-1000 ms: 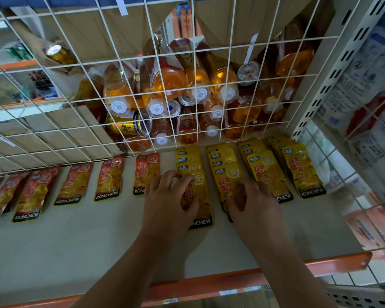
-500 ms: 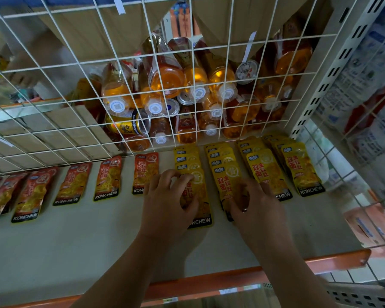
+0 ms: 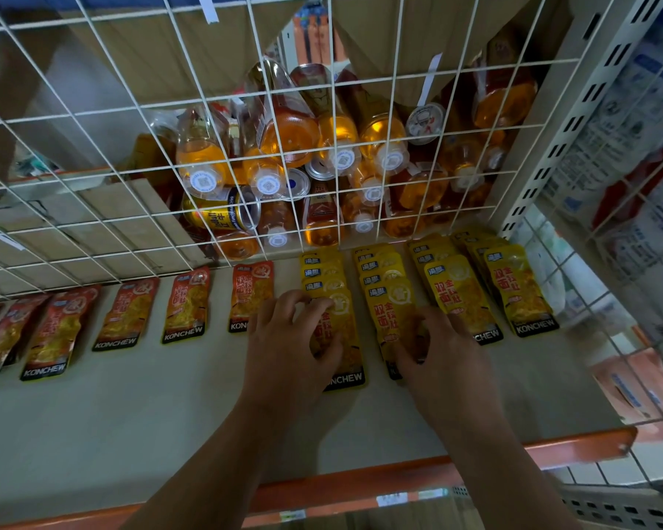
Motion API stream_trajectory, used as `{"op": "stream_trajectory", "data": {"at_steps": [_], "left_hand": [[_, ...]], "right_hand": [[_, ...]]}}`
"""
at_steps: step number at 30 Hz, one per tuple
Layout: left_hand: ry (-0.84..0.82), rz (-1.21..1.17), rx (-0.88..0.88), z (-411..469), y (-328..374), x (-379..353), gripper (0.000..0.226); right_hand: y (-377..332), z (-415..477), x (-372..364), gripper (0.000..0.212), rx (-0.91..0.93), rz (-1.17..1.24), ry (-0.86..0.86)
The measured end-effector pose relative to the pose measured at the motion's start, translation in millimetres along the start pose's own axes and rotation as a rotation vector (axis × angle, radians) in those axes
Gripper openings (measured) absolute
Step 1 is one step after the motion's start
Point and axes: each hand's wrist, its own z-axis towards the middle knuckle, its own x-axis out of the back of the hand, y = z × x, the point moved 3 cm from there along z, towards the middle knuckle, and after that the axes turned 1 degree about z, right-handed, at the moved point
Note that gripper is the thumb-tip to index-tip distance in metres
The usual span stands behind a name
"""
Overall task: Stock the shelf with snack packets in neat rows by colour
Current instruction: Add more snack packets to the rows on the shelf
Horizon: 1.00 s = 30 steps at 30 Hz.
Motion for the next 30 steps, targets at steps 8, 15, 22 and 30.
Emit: {"op": "stream_trajectory", "data": {"at_steps": [8, 15, 22, 30], "left_hand": [[0.033, -0.014, -0.021, -2, 3, 5, 0.043], [0.109, -0.054, -0.022, -11, 7, 34, 0.044], [0.255, -0.051, -0.034, -17, -8, 144, 0.051], [0.597, 0.098, -0.106, -79, -95, 367, 0.052]], "right_hand": [[-3, 0, 15, 0.048, 0.002, 0.027, 0.041], [-34, 4, 45, 0.047, 0.091, 0.014, 0.068], [-129, -20, 79, 0.044, 0.252, 0.082, 0.147], [-346, -114, 78, 0.044, 0.629, 0.164, 0.188]]}}
